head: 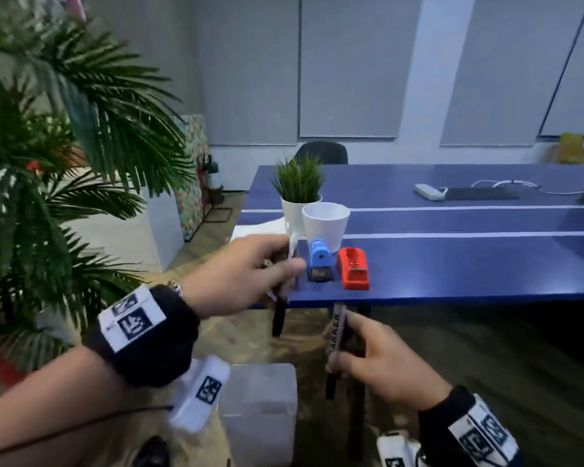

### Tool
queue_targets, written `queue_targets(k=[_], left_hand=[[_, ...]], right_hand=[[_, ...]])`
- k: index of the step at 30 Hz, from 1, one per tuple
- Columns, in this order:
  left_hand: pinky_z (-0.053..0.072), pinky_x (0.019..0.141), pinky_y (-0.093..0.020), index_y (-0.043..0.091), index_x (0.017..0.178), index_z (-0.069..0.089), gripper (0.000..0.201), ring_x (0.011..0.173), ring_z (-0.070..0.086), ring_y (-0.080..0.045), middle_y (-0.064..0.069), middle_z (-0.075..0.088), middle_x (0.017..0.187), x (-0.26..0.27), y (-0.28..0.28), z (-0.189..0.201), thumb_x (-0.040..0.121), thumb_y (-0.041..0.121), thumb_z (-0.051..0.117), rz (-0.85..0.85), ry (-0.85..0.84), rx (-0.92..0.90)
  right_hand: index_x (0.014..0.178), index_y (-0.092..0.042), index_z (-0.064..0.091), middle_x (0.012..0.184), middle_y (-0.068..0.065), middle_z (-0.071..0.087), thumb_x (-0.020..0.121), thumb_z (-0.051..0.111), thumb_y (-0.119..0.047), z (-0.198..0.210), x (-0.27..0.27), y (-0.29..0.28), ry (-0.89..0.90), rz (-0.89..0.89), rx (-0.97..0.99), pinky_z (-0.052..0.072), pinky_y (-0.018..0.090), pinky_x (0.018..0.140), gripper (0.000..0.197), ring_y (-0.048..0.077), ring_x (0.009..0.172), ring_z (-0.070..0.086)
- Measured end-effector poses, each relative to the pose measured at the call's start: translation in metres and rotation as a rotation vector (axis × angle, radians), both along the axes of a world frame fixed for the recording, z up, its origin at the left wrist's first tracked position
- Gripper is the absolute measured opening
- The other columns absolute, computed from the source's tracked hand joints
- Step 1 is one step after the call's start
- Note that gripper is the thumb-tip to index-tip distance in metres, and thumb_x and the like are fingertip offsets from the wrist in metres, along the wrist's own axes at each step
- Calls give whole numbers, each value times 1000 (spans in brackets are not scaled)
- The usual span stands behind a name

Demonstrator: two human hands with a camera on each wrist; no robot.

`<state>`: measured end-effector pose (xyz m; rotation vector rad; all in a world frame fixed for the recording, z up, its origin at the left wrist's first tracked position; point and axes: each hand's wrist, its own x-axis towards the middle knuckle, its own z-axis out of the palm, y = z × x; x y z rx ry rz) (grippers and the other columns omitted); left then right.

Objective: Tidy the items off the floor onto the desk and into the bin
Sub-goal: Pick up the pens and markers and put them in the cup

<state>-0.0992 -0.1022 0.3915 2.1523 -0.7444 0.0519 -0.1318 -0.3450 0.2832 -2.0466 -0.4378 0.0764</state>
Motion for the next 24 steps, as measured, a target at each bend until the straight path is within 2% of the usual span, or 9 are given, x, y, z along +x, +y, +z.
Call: queue_targets(k=[2,5,7,9,13,16,19,21,24], left_hand=[[63,63,-48,11,92,61,19,72,71,-30,-5,65,73,22,-13,31,101,27,61,73,-56,-121],[63,67,-52,14,91,65,15,73,74,-30,-11,69,79,79,-32,67,97,27,66,235,-154,-219],[63,71,-49,19,87,68,18,73,75,-27,-7,73,76,117,-45,81,87,36,71,329,-230,-229],[63,74,-44,21,87,71,16,75,76,-23,-1,76,77,151,-58,85,81,36,73,421,-287,-193],[62,76,-41,18,82,67,7,82,74,-27,-6,76,86,207,-80,73,85,23,69,491,-299,-1],[56,79,-32,17,91,66,3,94,70,-32,-10,74,98,233,-91,59,88,18,66,560,-282,142],[51,75,-31,17,105,62,22,99,67,-32,-8,71,101,249,-95,46,84,7,63,612,-286,190],[48,75,-31,18,112,60,31,102,65,-33,-9,69,110,255,-95,37,83,7,63,625,-299,240],[48,78,-31,19,109,66,27,104,64,-33,-9,69,115,257,-95,25,83,16,70,618,-278,309]], right_hand=[[111,-42,66,104,-8,77,85,77,-11,13,-3,-5,-38,-44,22,62,46,86,42,19,91,75],[112,-37,64,105,-6,75,84,78,-16,28,-5,-13,-72,-63,67,61,47,88,38,19,94,74],[111,-37,64,102,0,75,80,77,-24,34,-5,-17,-95,-70,110,61,52,87,36,22,92,74],[110,-38,64,101,3,75,79,76,-26,36,-4,-23,-92,-74,117,61,54,86,35,26,92,73],[109,-37,64,102,4,73,87,75,-14,37,-1,-36,-65,-62,81,61,47,88,34,24,95,72],[110,-36,64,103,2,73,88,76,-18,36,2,-42,-51,-60,46,61,45,87,31,23,94,71],[112,-35,64,104,-1,72,88,75,-23,33,4,-42,-25,-50,30,61,46,88,30,22,97,70],[111,-31,64,103,3,72,87,75,-22,29,6,-40,-29,-54,36,60,51,87,28,27,96,70],[108,-31,64,105,0,73,90,74,-17,24,7,-37,8,-32,34,61,46,88,26,22,97,72]])
